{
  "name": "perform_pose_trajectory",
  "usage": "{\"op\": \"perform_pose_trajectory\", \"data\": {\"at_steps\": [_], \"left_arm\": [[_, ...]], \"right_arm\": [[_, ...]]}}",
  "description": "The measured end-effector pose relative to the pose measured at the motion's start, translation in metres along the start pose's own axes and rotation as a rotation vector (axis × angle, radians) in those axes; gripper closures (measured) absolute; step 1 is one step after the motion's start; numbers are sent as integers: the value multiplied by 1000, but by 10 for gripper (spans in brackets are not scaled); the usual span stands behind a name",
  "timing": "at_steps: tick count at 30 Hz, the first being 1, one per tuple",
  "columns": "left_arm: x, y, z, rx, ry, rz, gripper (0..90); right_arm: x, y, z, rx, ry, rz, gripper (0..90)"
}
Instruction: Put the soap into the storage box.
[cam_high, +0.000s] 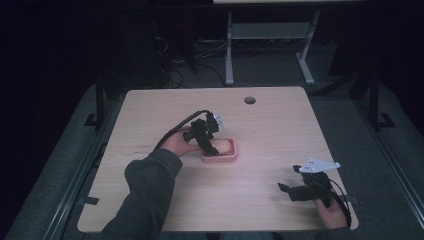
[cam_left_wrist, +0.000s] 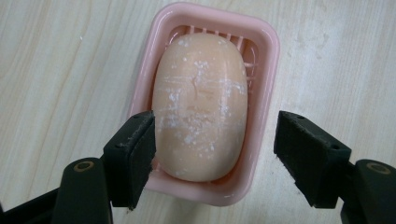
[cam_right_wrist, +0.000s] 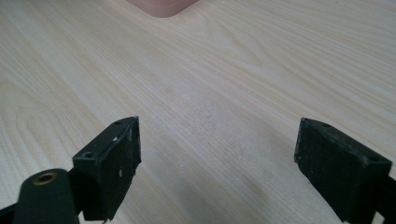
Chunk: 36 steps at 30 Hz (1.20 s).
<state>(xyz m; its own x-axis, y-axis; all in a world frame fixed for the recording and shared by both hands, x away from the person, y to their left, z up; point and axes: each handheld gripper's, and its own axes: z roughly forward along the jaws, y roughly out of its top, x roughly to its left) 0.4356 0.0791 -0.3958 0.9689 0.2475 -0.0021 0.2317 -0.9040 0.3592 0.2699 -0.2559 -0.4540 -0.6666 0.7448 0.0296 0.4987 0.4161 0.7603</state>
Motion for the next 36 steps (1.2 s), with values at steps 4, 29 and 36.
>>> {"op": "perform_pose_trajectory", "data": {"at_steps": [4,29,36], "left_arm": [[-2,-3,-2,-1,2,-4,293],[-14,-18,-11,-25,1,-15,287],[-19,-24,-11,-30,-3,-22,286]], "right_arm": [[0,0,0,1,-2,-1,142],[0,0,1,14,-4,3,141],[0,1,2,12,-11,0,141]]}}
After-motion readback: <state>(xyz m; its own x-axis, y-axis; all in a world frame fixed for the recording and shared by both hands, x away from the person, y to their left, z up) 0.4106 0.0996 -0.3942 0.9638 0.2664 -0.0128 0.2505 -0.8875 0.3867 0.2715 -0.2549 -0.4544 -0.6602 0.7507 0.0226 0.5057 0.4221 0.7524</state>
